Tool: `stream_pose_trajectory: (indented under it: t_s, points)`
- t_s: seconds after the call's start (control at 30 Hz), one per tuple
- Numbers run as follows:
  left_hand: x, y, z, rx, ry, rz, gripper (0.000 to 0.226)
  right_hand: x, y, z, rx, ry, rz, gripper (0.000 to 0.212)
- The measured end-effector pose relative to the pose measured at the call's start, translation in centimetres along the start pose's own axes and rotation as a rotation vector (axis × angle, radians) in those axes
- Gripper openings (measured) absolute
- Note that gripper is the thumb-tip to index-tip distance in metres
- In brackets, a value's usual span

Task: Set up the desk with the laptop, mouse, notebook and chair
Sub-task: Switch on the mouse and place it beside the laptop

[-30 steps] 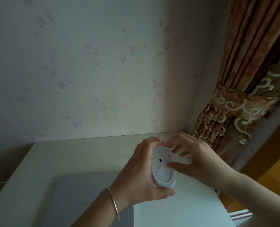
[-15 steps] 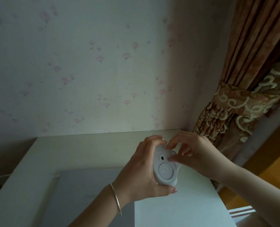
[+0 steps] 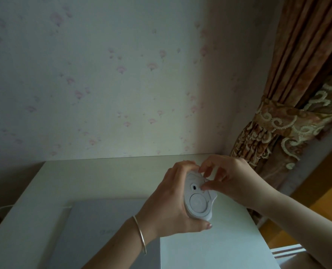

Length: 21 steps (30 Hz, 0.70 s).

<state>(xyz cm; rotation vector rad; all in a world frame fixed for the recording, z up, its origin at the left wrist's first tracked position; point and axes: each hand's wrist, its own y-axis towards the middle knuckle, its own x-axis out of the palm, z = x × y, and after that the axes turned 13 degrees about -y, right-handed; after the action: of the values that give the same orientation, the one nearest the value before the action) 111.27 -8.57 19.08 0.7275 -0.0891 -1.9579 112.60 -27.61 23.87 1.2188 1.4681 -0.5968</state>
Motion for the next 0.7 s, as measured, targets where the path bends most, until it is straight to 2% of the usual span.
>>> stream_pose_trajectory:
  t_s: [0.23, 0.7]
  points:
    - [0.0, -0.2, 0.1, 0.002, -0.025, -0.002, 0.099, 0.0, -0.3, -0.5, 0.007, 0.003, 0.029, 0.029]
    - [-0.2, -0.7, 0.4, 0.021, -0.005, -0.015, 0.100, -0.5, -1.0, -1.3, 0.035, -0.005, -0.031, 0.034]
